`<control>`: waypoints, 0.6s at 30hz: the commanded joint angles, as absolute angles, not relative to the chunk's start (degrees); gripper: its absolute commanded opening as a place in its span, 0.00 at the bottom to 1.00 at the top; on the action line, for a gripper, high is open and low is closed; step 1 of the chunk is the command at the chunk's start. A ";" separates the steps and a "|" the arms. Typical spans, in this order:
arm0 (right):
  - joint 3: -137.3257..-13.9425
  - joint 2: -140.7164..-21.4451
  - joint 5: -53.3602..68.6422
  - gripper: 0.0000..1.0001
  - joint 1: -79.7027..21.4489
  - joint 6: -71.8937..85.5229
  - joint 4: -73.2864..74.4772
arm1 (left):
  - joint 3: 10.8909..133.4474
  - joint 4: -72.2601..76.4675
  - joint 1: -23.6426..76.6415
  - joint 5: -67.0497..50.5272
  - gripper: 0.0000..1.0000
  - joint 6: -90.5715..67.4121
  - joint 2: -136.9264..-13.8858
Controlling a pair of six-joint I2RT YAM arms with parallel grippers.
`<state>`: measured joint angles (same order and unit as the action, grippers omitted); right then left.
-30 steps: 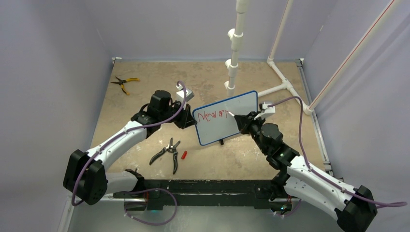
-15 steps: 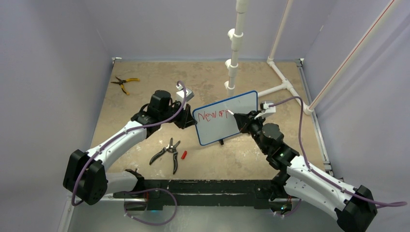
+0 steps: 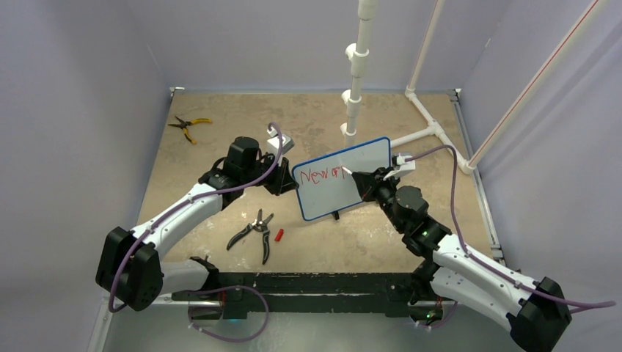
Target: Write a sentence on the whiteboard
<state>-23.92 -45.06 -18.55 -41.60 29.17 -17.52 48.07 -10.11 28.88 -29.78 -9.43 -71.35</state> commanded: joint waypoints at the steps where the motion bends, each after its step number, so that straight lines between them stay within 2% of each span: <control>1: -24.79 -44.80 -21.76 0.00 -41.44 30.16 -18.46 | 47.75 -8.33 28.83 -30.28 0.00 -9.21 -70.58; 18: -23.47 -43.49 -24.71 0.00 -41.48 32.30 -13.78 | 47.73 -8.17 28.83 -30.39 0.00 -9.33 -70.80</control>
